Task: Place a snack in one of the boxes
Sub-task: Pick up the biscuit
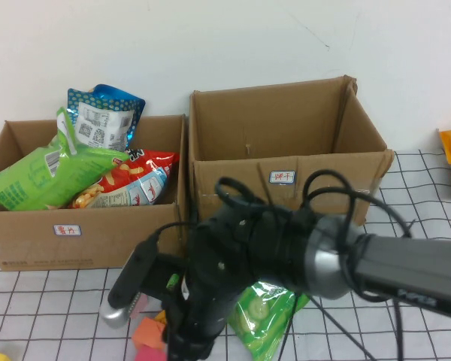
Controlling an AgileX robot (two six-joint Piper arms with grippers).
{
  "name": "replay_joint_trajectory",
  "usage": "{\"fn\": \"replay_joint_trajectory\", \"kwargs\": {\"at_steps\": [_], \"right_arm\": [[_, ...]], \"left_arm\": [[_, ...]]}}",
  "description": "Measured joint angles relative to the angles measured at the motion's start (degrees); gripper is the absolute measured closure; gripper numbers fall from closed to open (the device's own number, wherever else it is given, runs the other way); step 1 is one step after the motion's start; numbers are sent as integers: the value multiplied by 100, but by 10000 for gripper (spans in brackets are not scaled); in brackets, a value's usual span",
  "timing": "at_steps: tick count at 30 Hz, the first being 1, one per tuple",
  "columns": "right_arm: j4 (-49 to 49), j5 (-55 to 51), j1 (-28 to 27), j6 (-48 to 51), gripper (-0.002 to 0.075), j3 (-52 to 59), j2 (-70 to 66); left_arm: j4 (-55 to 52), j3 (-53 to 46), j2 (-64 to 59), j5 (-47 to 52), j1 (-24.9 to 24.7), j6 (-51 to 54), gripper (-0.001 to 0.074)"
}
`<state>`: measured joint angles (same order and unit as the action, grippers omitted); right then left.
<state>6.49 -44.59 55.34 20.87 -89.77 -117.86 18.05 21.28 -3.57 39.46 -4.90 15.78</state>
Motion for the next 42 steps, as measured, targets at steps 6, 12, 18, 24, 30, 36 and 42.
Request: {"fn": "replay_joint_trajectory", "kwargs": {"at_steps": [6,12,18,24,30,36,42], "right_arm": [[41,723,0,-41,271,0,-352],[21,953,-155,-534,203,-140,-723],[1,975,-408,-711,197,-427,-1065],[1,950,-439,-723,197,-568,-1370],[-2,939,-439,-734,202,-580,-1536],[-26,508,-447,-734,386,-769,-1546],[55,-598,-447,-605,384,-1208,-1207]], "left_arm": [[0,0,0,0,0,0,736],[0,0,0,0,0,0,736],[0,0,0,0,0,0,736],[0,-5,0,0,0,0,736],[0,-5,0,0,0,0,736],[0,-5,0,0,0,0,737],[0,-5,0,0,0,0,737]]}}
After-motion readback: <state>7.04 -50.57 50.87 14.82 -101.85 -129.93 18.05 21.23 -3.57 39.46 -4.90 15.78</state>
